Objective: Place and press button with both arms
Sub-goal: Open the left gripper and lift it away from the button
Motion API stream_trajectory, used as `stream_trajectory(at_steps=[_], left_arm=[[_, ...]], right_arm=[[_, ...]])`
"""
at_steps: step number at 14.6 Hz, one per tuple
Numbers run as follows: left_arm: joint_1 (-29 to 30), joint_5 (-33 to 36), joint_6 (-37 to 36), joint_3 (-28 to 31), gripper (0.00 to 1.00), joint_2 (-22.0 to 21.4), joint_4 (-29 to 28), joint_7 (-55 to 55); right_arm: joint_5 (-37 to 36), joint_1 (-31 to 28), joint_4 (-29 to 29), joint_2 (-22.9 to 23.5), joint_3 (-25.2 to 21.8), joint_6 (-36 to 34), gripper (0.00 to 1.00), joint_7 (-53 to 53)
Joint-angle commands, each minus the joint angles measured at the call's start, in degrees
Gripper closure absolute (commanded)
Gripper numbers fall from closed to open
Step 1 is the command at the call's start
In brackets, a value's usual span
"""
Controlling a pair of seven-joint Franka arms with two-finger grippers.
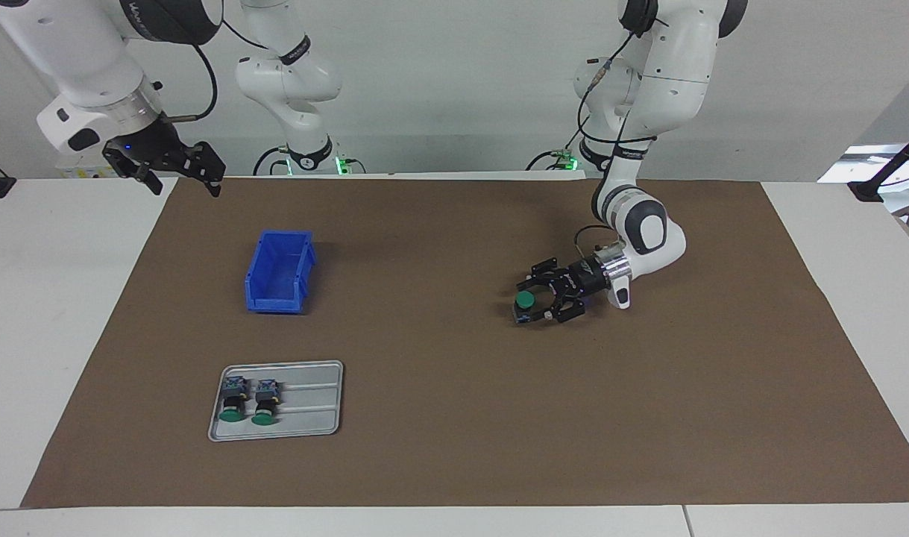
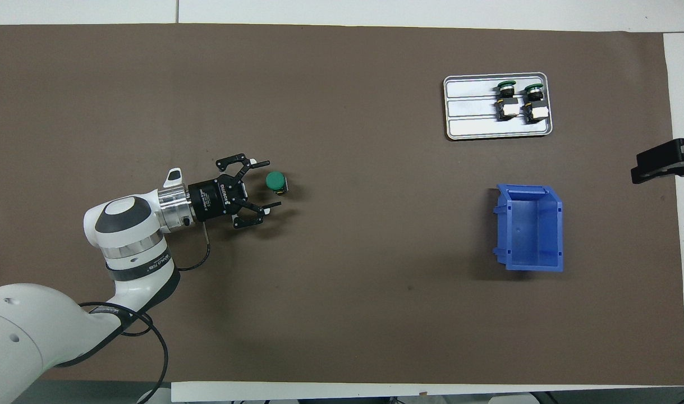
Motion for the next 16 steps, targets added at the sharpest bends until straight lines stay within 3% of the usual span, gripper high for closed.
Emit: stream_trajectory(at_steps=[1, 4, 10, 13, 16], left_arm=[[-0.64, -0.83, 2.77, 0.24, 0.00, -2.05, -0.63, -1.56], [-0.73, -0.57, 3.21, 0.24, 0.00, -2.22, -0.55, -1.56], [-2.57, 0.22, 9.18, 0.24, 0.00, -8.54, -1.07, -5.95], [-5.03, 4.08, 15.94, 0.24, 0.00, -11.80, -1.07, -6.75], [-4.95, 5.75, 16.83, 0.32, 0.00, -14.96, -2.04, -7.54]], right_arm=[[-0.11, -0.70, -0.93, -1.04, 0.50, -0.33, 0.01, -1.27], [-0.11, -0.70, -0.93, -1.04, 0.50, -0.33, 0.01, -1.27], [-0.11, -0.70, -0.93, -1.04, 0.50, -0.33, 0.01, -1.27], [-0.11, -0.70, -0.93, -1.04, 0.50, -0.33, 0.01, -1.27], [-0.11, -0.70, -0.93, -1.04, 0.50, -0.33, 0.01, -1.27]])
